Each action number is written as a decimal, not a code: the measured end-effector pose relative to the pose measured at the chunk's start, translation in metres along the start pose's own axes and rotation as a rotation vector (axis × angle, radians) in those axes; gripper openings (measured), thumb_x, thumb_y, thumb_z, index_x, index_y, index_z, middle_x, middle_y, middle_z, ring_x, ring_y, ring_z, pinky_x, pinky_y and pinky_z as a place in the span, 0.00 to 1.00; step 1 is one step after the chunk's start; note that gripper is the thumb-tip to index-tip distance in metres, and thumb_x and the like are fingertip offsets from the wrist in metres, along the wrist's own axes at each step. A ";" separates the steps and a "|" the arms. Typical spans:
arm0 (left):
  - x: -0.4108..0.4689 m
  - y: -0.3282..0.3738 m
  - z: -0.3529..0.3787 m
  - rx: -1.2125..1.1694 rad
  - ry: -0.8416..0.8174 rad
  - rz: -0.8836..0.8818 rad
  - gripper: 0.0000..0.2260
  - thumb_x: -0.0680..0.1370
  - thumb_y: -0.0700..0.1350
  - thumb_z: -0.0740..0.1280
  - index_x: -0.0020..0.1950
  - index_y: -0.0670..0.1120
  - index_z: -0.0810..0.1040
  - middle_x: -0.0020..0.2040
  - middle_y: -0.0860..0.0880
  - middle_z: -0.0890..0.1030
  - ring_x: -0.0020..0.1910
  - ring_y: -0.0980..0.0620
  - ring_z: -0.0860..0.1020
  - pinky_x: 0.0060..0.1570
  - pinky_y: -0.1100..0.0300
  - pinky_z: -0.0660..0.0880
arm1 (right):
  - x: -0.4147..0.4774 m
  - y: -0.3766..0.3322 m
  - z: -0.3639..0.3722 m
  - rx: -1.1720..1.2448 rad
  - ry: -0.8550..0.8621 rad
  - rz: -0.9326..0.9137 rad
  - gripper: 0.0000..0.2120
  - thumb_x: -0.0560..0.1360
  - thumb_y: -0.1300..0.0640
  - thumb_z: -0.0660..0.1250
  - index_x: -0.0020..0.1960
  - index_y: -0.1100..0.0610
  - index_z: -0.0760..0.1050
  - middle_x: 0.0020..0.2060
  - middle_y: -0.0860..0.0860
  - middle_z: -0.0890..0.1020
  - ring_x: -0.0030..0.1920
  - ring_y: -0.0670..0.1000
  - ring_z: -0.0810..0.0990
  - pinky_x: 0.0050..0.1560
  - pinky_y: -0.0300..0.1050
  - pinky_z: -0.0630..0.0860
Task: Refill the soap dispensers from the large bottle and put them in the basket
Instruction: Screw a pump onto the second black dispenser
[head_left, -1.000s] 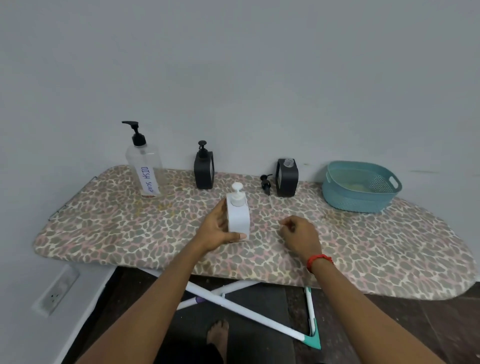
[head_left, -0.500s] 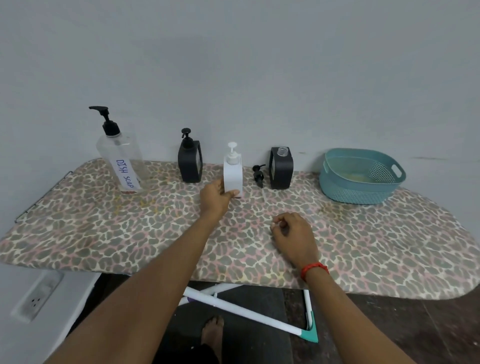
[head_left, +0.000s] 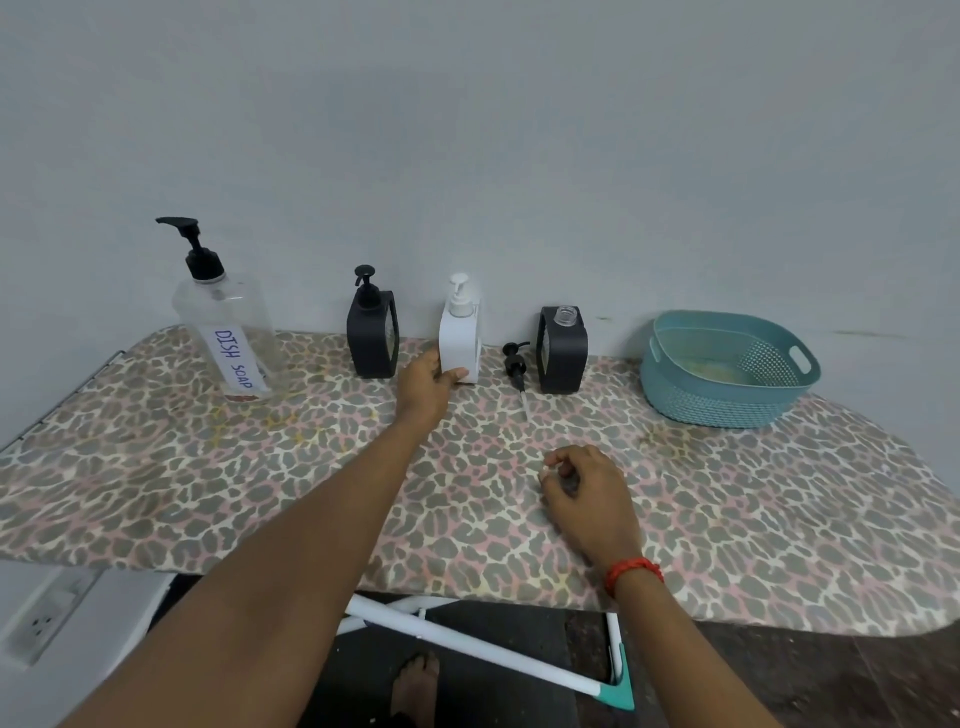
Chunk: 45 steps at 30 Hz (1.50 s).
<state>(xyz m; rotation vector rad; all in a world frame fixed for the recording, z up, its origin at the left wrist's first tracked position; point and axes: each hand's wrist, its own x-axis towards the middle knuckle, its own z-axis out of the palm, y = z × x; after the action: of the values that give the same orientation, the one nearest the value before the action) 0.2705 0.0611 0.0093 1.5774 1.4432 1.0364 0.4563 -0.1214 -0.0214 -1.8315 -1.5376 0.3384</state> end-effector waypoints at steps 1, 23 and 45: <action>-0.001 0.000 -0.001 0.007 -0.005 -0.004 0.20 0.80 0.36 0.71 0.72 0.37 0.75 0.69 0.40 0.80 0.67 0.42 0.79 0.62 0.59 0.74 | 0.000 -0.001 0.000 -0.002 -0.006 0.003 0.07 0.76 0.52 0.68 0.54 0.47 0.79 0.43 0.42 0.76 0.46 0.45 0.74 0.52 0.46 0.74; -0.154 -0.033 -0.033 0.423 -0.119 0.249 0.21 0.79 0.53 0.71 0.71 0.49 0.79 0.74 0.51 0.77 0.76 0.51 0.70 0.78 0.52 0.62 | 0.140 -0.054 -0.019 0.212 0.179 0.391 0.20 0.72 0.50 0.74 0.57 0.60 0.77 0.51 0.56 0.83 0.48 0.56 0.80 0.44 0.44 0.72; -0.171 -0.006 -0.052 0.092 -0.060 0.102 0.64 0.59 0.69 0.77 0.84 0.48 0.48 0.82 0.49 0.61 0.80 0.49 0.62 0.76 0.45 0.67 | -0.025 -0.119 0.002 0.518 -0.099 0.080 0.14 0.70 0.55 0.78 0.55 0.53 0.82 0.45 0.48 0.87 0.45 0.48 0.86 0.47 0.49 0.84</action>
<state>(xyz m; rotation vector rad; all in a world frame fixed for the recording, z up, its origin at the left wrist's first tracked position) 0.2137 -0.1085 0.0108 1.7491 1.4001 0.9845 0.3594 -0.1394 0.0503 -1.4813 -1.2870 0.7955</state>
